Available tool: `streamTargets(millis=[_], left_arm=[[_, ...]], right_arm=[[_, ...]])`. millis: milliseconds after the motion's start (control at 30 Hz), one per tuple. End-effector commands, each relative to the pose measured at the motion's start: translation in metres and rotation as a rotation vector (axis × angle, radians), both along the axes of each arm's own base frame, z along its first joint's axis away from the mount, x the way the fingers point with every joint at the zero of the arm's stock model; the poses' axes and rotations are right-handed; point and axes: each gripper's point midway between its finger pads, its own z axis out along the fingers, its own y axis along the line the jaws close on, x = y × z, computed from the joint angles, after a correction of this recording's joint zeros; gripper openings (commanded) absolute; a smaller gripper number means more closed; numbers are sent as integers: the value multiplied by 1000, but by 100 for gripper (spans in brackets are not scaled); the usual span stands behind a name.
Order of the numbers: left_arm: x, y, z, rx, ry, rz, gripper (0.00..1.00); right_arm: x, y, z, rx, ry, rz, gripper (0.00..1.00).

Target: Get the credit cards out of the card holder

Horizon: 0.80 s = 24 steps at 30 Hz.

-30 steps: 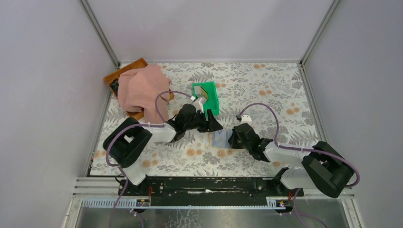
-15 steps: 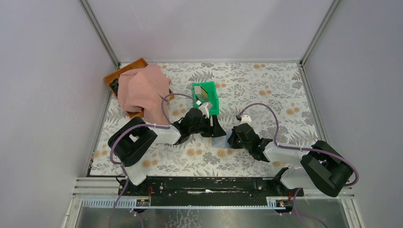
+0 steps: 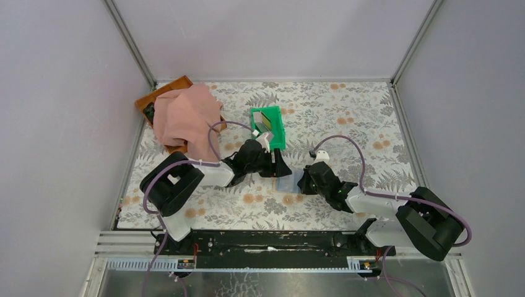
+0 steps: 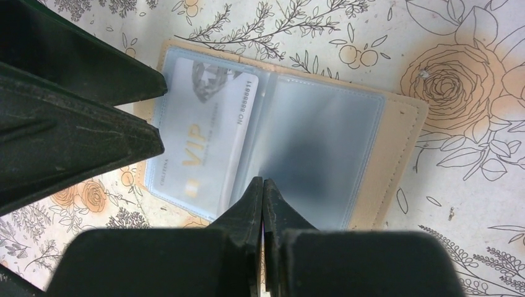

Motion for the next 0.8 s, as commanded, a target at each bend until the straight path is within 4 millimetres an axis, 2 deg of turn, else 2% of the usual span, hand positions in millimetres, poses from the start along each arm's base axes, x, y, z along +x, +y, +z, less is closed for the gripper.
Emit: streamTargets(millis=[0,500,633,767], left_arm=[[7,4,6,-3,-25,14,72],[5,3,0,8,0,1,72],[-2,-6,4,-32,12,-26,72],[-14,-25,12,-91,32,-80,72]], right_arm=[[3,-1,5,10,-16,-17,0],[3,-1,1,7,-9,-15,0],[3,0,0,8,-6,-12,0],[3,1,-2,6,-2,-9,0]])
